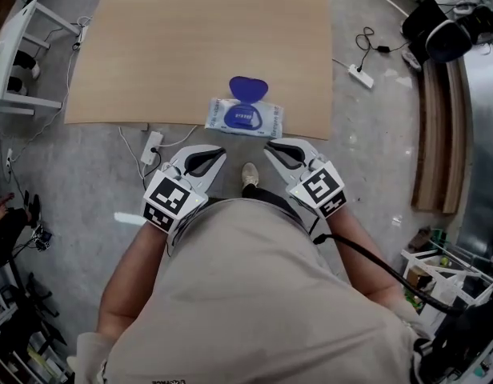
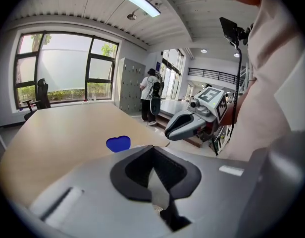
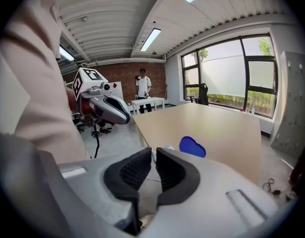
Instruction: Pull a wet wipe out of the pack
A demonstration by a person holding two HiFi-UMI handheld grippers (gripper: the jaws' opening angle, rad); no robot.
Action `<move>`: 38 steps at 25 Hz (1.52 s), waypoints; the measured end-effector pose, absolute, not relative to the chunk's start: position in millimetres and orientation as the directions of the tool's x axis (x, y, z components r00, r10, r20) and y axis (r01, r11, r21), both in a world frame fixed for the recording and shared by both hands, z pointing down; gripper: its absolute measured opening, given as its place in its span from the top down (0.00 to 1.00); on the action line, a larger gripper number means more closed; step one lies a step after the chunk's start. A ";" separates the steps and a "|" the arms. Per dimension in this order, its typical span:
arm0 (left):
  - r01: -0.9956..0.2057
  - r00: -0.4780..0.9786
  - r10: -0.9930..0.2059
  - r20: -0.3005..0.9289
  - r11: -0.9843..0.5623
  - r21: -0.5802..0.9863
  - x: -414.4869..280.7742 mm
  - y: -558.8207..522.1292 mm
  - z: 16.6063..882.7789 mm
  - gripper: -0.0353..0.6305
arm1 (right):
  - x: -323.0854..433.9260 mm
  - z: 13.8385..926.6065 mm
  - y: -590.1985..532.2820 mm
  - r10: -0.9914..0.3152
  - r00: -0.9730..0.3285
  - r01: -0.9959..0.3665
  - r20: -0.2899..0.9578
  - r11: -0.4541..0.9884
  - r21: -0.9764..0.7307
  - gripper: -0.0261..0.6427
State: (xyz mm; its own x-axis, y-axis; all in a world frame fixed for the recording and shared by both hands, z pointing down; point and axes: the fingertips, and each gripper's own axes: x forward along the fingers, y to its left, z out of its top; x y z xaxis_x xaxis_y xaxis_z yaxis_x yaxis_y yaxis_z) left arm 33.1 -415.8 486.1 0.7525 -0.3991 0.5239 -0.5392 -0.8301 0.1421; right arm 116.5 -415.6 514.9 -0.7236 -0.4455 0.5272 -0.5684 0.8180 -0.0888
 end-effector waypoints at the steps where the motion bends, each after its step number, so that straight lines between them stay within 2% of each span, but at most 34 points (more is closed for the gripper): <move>1: -0.551 0.743 -0.402 0.534 -0.822 0.147 33.6 -420.1 492.1 0.94 | 118.2 523.7 -420.7 -0.435 -0.721 -0.562 0.540 0.822 -0.088 0.93; 10: -0.619 0.651 -0.418 0.634 -0.776 0.125 31.5 -450.7 537.6 0.94 | 119.7 582.5 -449.2 -0.343 -0.720 -0.506 0.604 0.854 -0.118 0.89; 22: -0.648 0.572 -0.374 0.730 -0.752 0.122 33.7 -478.7 596.5 0.93 | 110.0 644.8 -483.3 -0.273 -0.690 -0.447 0.670 0.889 -0.098 0.89; 38: -0.666 0.479 -0.340 0.809 -0.741 0.083 29.0 -506.9 651.6 0.90 | 97.3 658.8 -494.8 -0.228 -0.688 -0.390 0.689 0.917 -0.086 0.89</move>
State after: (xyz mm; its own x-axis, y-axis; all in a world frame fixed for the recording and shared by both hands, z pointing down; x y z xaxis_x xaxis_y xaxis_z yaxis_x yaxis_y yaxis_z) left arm 29.0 -506.9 651.6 0.4793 -0.3397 0.8092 -0.6662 -0.7411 0.0835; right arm 97.3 -494.8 658.8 -0.6884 -0.2283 0.6885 -0.3899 0.9168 -0.0858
